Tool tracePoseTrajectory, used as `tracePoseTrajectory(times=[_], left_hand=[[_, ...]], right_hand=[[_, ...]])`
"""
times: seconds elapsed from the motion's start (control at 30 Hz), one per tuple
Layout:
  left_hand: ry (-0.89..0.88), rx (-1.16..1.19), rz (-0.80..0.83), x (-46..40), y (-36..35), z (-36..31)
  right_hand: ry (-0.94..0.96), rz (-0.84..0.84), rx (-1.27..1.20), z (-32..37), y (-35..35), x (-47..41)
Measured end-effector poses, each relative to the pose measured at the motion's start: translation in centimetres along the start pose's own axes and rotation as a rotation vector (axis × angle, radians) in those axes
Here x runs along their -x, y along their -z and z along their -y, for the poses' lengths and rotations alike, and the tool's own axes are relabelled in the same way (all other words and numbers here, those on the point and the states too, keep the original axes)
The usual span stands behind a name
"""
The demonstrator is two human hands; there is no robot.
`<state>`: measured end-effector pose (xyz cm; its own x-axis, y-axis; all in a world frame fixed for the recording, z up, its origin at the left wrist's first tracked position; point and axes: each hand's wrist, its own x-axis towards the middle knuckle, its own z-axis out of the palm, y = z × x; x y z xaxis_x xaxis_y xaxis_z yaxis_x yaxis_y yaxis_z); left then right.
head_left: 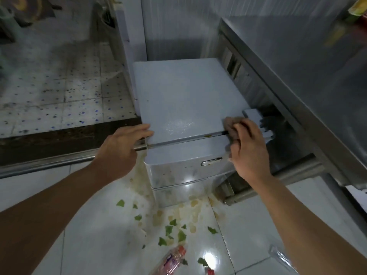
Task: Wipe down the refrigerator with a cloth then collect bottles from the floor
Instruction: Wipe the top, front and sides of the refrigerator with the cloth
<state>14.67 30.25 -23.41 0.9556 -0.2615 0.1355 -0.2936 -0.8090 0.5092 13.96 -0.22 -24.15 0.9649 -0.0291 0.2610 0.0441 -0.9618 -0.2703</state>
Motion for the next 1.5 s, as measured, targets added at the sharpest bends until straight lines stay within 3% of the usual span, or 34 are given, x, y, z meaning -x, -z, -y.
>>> tracePoseTrajectory(times=[0.1, 0.43, 0.57, 0.73, 0.97, 1.23, 1.33, 1.5], left_hand=[[0.042, 0.034, -0.016, 0.9, -0.1, 0.1], [0.151, 0.081, -0.057, 4.5, -0.4, 2.0], [0.129, 0.089, -0.139, 5.2, -0.8, 2.5], [0.070, 0.153, -0.267, 4.7, -2.4, 3.0], [-0.085, 0.273, -0.462, 4.9, -6.5, 3.9], [-0.388, 0.197, -0.619, 5.5, -9.1, 3.9], [-0.457, 0.162, -0.602, 5.3, -8.8, 3.6], [-0.468, 0.305, -0.517, 5.1, -7.7, 4.5]], right_hand=[[0.022, -0.076, -0.023, 2.1, -1.2, 0.9], [0.260, 0.012, -0.130, 14.3, -4.6, 4.6], [0.350, -0.096, -0.155, 16.4, -5.9, 5.1], [0.514, -0.283, -0.049, 15.3, -8.0, 5.3], [0.694, -0.680, 0.041, 11.3, -12.7, 6.6], [0.698, -0.750, 0.092, 7.8, -19.0, 7.4], [0.711, -0.773, 0.091, 7.8, -18.0, 6.5], [0.804, -0.892, 0.035, 10.6, -15.9, 5.0]])
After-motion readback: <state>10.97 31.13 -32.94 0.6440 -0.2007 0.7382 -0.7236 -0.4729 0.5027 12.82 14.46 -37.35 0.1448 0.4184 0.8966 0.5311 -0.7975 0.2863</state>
